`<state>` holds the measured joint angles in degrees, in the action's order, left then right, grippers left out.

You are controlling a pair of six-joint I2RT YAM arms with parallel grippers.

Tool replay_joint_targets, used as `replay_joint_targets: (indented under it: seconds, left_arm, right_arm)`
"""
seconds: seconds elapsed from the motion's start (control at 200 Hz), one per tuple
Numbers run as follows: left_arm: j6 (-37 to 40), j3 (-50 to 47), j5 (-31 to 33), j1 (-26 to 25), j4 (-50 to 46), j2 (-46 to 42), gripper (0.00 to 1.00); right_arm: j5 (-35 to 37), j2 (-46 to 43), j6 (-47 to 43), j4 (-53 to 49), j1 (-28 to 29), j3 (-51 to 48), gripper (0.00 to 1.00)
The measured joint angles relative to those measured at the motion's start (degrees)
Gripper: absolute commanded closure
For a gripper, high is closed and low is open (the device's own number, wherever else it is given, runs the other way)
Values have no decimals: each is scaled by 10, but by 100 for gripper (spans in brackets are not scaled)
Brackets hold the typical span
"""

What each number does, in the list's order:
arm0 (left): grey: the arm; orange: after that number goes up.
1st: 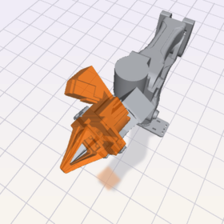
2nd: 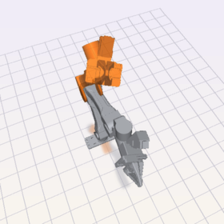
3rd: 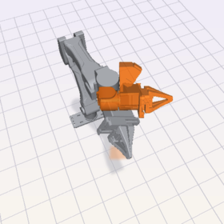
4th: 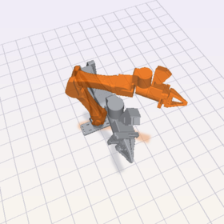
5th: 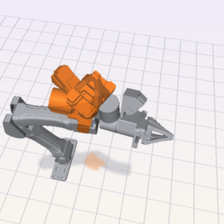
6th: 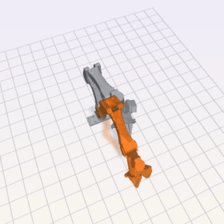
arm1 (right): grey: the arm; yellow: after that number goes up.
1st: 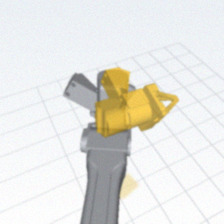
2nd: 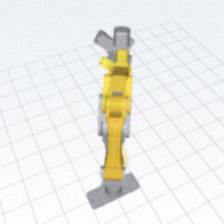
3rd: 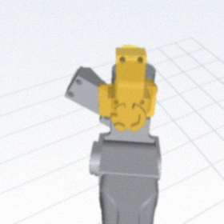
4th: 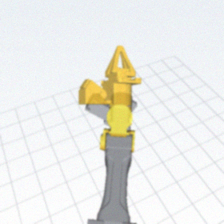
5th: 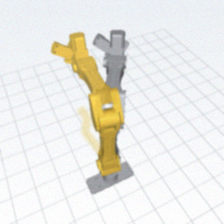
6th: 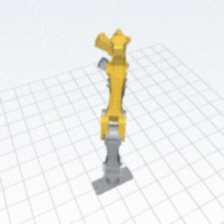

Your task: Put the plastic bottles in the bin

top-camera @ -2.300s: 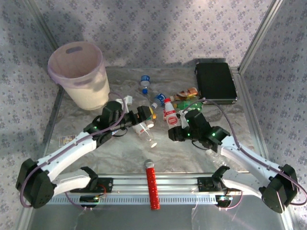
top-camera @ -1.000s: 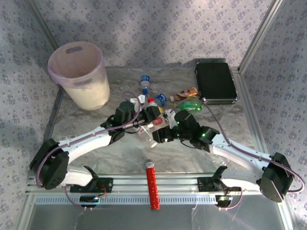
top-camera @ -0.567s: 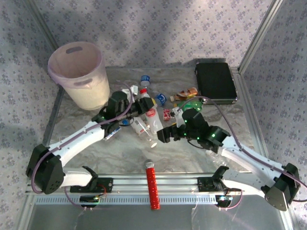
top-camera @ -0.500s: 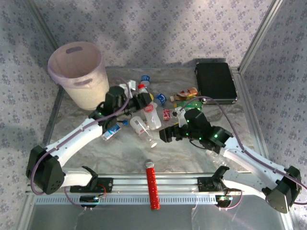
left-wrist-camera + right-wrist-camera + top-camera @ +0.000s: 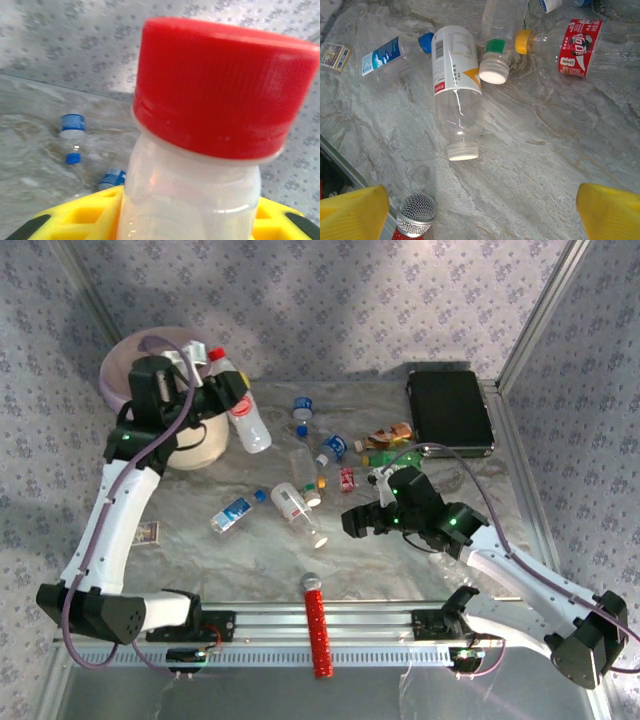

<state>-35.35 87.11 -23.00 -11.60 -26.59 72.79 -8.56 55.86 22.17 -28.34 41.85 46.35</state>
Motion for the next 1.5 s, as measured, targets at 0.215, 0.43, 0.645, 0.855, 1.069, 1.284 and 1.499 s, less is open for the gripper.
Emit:
replay_joint_targets:
  seconds: [0.215, 0.43, 0.645, 0.855, 1.069, 1.284, 1.499]
  left_arm:
    - [27, 73, -22, 90, -47, 18, 63]
    - [51, 173, -14, 158, -67, 91, 60]
    - [106, 289, 56, 183, -89, 188, 59]
    - [150, 419, 103, 186, -133, 282, 58]
    - [212, 663, 139, 186, -275, 423, 56]
    - [258, 722, 167, 183, -368, 483, 56]
    - [283, 722, 180, 183, -397, 513, 56]
  right_arm:
    - [0, 8, -2, -4, -2, 0, 2]
    - [2, 8, -2, -13, -2, 0, 3]
    - [8, 8, -2, -26, -2, 0, 3]
    - [23, 5, -2, -37, -1, -3, 3]
    - [30, 4, -2, -39, -2, -7, 3]
    - [32, 18, -2, -39, -2, -7, 3]
    - [33, 21, -2, -43, -2, -7, 3]
